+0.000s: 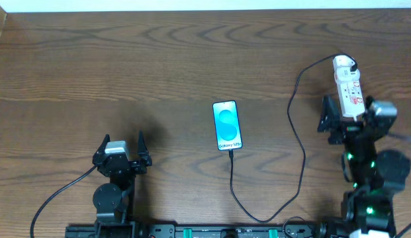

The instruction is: Plug charger to phone and switch on socket

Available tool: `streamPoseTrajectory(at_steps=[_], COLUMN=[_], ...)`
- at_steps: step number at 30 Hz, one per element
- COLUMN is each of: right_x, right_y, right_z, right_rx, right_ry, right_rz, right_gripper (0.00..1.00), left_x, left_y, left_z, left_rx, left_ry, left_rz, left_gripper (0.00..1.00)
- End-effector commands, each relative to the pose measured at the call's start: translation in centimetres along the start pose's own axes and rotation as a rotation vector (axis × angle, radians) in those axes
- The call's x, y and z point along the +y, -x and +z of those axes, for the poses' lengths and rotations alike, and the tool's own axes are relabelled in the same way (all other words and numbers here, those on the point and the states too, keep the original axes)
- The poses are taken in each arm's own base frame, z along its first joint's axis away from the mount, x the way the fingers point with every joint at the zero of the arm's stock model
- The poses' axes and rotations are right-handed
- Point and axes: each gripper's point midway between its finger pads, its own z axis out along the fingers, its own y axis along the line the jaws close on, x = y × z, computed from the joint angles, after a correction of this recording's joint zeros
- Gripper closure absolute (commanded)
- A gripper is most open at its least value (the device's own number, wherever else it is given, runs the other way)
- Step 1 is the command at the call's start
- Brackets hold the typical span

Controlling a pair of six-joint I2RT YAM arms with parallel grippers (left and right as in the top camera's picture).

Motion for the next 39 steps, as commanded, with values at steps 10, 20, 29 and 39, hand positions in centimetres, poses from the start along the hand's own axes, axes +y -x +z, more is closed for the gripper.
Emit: streamPoseTrajectory(at_steps=[10,20,29,39], right_x=[-0.9,-2.2,-0.9,-1.2], right_y=[-3.6,-9.7,-10.8,-10.9], right_z=[-3.2,-3.8,-4.1,-4.1], right_rx=[-0.163,0.043,0.087,0.093], right_ry=[-0.033,-0.09,-0.044,-0.059], right_rz=[-0.021,0.0,-0.142,-0.137], right_gripper=[0.01,0.01,0.01,0.01], left_x=[0.3,0.3,0.3,0.3], left_y=[-1.8,-1.8,-1.8,-1.8], left_z=[0.1,0.1,0.1,0.1], left_rx=[0.052,0.052,0.052,0.052], left_ry=[0.014,0.014,0.014,0.014], left_rz=[0.016,0.016,0.016,0.016], left_gripper=[0.16,0.16,0.16,0.16])
